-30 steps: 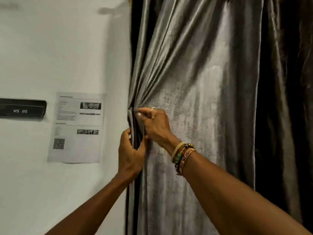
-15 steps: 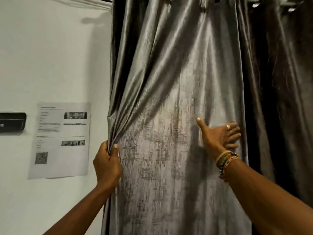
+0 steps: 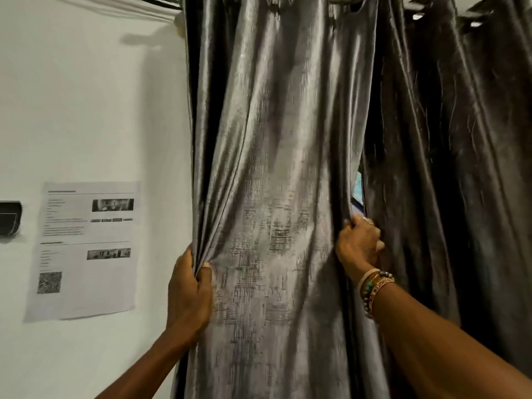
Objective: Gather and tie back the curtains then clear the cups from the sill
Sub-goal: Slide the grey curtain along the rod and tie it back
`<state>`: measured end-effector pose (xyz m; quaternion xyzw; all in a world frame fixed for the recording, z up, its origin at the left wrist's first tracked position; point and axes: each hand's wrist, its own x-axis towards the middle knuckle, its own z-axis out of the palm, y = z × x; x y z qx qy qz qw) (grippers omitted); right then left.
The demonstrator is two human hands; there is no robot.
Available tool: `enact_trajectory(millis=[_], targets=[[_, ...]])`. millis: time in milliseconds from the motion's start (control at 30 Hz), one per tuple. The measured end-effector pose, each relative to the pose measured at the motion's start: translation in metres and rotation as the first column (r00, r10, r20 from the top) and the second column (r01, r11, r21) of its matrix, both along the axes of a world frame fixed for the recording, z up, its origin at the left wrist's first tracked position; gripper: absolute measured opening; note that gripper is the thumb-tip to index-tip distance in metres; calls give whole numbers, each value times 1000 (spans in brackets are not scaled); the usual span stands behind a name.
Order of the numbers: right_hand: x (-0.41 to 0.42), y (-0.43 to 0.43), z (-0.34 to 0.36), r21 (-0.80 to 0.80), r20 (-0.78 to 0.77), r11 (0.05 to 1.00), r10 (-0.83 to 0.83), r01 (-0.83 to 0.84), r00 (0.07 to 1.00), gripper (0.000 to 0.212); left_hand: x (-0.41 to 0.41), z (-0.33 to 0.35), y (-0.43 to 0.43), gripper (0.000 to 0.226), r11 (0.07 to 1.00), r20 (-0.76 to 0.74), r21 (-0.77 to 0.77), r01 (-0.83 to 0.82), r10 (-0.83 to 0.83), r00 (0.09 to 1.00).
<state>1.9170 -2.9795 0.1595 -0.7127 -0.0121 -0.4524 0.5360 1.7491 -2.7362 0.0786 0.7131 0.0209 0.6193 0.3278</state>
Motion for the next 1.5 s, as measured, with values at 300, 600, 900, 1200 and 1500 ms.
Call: enact_trajectory(millis=[300,600,900,1200,1500], targets=[[-94,105,57,-514,217,661,716,-546,663,21,10,22,-34,46,956,-101,32,293,-289,952],[-90,82,55,-123,172,459,883,-880,437,39,-8,79,-25,84,799,-9,-277,533,-557,830],[-70,22,118,-272,349,895,434,-353,831,103,-12,181,-27,59,815,85,-165,555,-549,832],[-62,49,162,-145,220,862,507,-487,833,61,8,218,-22,96,925,-69,126,358,-352,934],[-126,78,206,-719,217,605,663,-342,717,47,6,211,-43,34,743,102,-26,669,-664,741]])
